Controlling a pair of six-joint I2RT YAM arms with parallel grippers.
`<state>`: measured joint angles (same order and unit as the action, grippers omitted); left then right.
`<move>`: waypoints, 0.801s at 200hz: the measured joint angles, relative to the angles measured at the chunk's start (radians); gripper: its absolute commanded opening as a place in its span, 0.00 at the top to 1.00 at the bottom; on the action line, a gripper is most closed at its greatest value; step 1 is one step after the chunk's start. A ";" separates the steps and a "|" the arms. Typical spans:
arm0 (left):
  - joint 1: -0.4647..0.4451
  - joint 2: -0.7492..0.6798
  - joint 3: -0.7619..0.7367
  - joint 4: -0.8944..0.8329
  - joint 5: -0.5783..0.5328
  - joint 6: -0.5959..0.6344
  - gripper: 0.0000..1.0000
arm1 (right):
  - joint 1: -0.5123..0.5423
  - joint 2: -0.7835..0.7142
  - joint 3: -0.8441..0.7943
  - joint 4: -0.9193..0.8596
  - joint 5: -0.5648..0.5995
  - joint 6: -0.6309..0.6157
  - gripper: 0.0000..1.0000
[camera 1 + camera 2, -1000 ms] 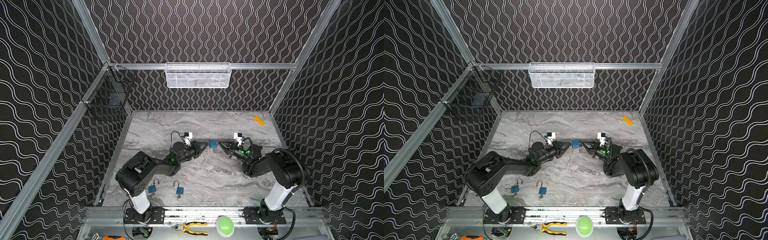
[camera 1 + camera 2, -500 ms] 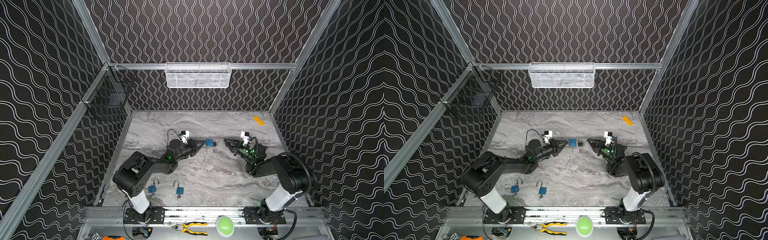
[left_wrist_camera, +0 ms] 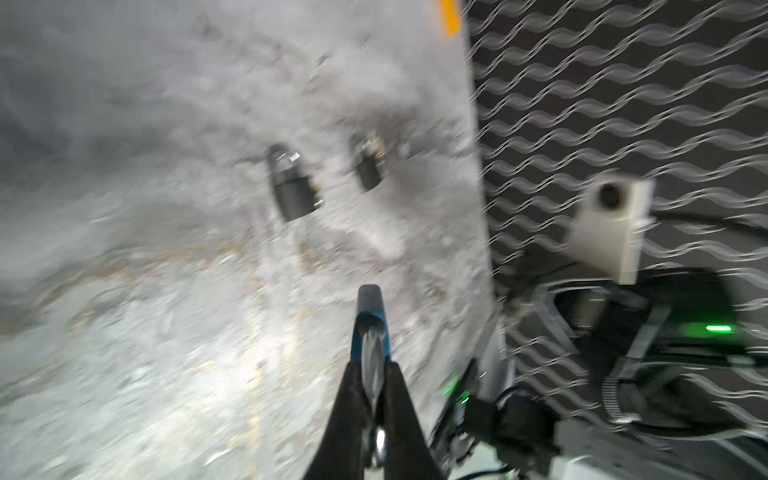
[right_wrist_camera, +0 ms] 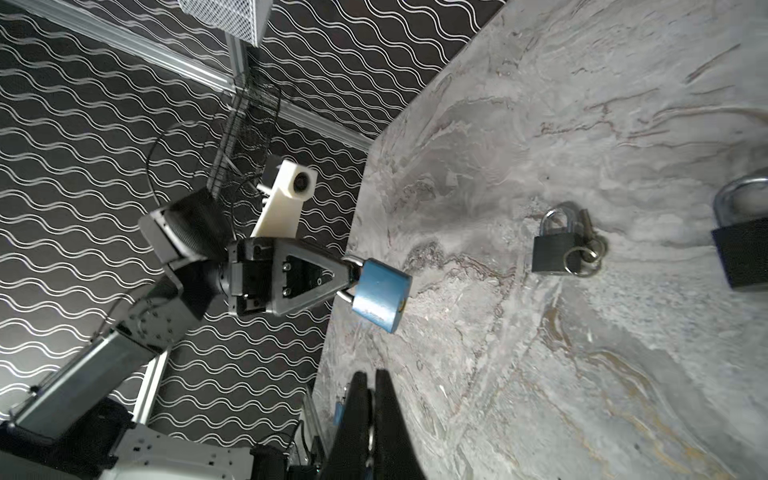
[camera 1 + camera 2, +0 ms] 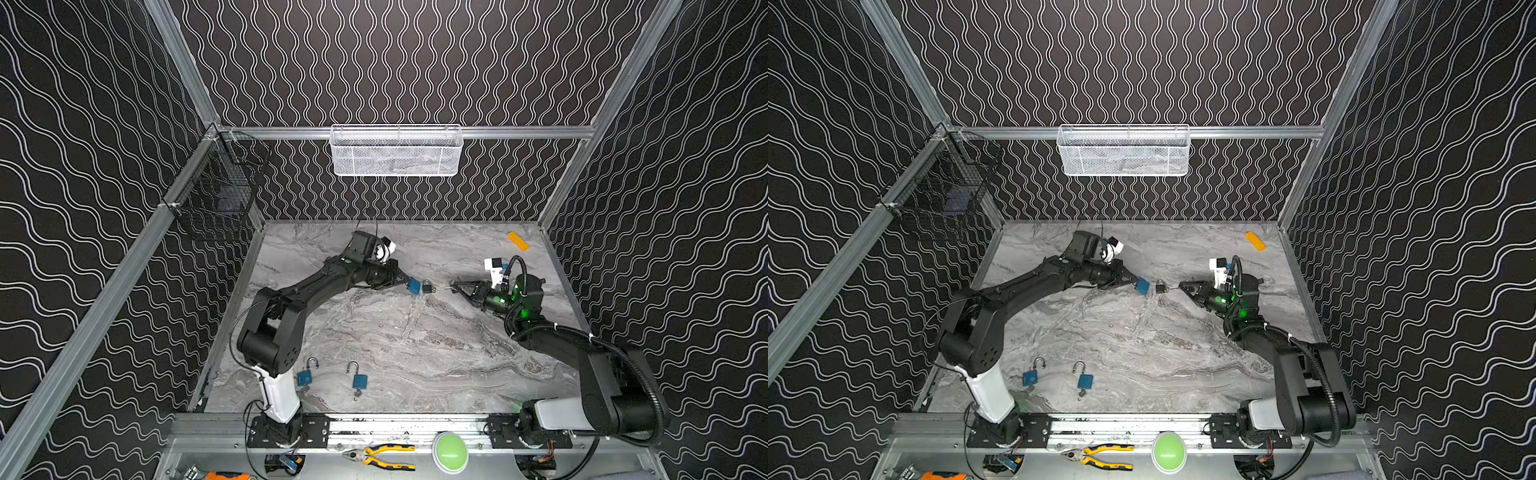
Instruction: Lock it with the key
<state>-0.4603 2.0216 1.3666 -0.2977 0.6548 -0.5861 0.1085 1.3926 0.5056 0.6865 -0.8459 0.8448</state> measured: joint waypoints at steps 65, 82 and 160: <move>0.062 0.219 0.272 -0.391 0.015 0.338 1.00 | 0.000 -0.006 0.000 -0.142 -0.020 -0.094 1.00; 0.072 0.278 0.332 -0.444 0.043 0.407 1.00 | 0.001 0.007 0.000 -0.149 -0.027 -0.094 1.00; 0.104 0.489 0.544 -0.668 0.085 0.642 1.00 | 0.056 0.120 0.084 -0.232 0.012 -0.148 1.00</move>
<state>-0.3561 2.5107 1.9102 -0.9653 0.7399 0.0555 0.1642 1.5124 0.5892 0.4545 -0.8341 0.6964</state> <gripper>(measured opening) 0.093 0.056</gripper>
